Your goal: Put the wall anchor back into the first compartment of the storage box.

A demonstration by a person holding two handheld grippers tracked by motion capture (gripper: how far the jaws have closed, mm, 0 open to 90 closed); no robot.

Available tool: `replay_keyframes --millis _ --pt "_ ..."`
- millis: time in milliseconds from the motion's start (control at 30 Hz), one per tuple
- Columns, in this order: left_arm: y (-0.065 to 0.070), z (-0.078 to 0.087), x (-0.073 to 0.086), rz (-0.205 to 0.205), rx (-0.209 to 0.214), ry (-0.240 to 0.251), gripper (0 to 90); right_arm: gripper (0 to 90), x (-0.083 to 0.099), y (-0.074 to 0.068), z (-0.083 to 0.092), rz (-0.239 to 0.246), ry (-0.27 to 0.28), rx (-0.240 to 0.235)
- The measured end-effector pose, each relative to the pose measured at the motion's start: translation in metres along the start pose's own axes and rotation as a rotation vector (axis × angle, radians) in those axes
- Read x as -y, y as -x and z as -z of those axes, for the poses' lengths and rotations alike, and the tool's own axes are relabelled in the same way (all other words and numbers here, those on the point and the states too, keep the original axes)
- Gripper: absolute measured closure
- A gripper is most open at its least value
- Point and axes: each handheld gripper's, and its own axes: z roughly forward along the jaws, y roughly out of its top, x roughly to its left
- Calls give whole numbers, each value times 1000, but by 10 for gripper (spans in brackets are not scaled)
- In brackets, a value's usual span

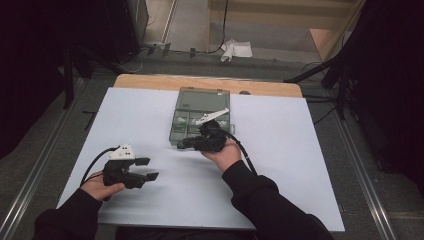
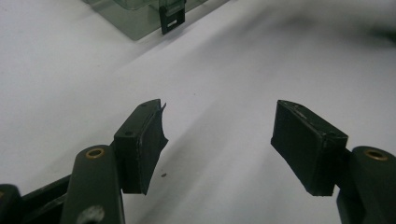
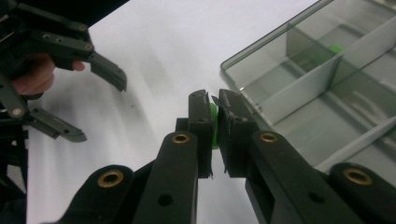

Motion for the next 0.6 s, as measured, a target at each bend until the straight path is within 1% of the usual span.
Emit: replay_keyframes --millis 67,100,167,200,333,400,500,600 --pt "0 0 1 1 8 -3 329 857 -3 2 0 -7 5 6" --pt "0 0 1 -5 5 -10 329 857 -4 4 1 -10 11 6" --pt "-1 0 1 4 2 -25 329 857 -6 6 1 -12 10 16" --pt "-1 0 2 8 4 -17 329 858 -8 7 1 -11 15 19" --pt "-3 2 2 21 22 -6 329 857 -13 11 1 -20 17 34" --pt "-4 2 2 22 18 -7 329 857 -15 13 1 -16 24 45" --pt "-4 1 1 32 23 -7 329 857 -20 18 0 -26 31 56" --pt "-4 1 1 23 21 -1 329 857 -26 23 -1 -34 38 65"
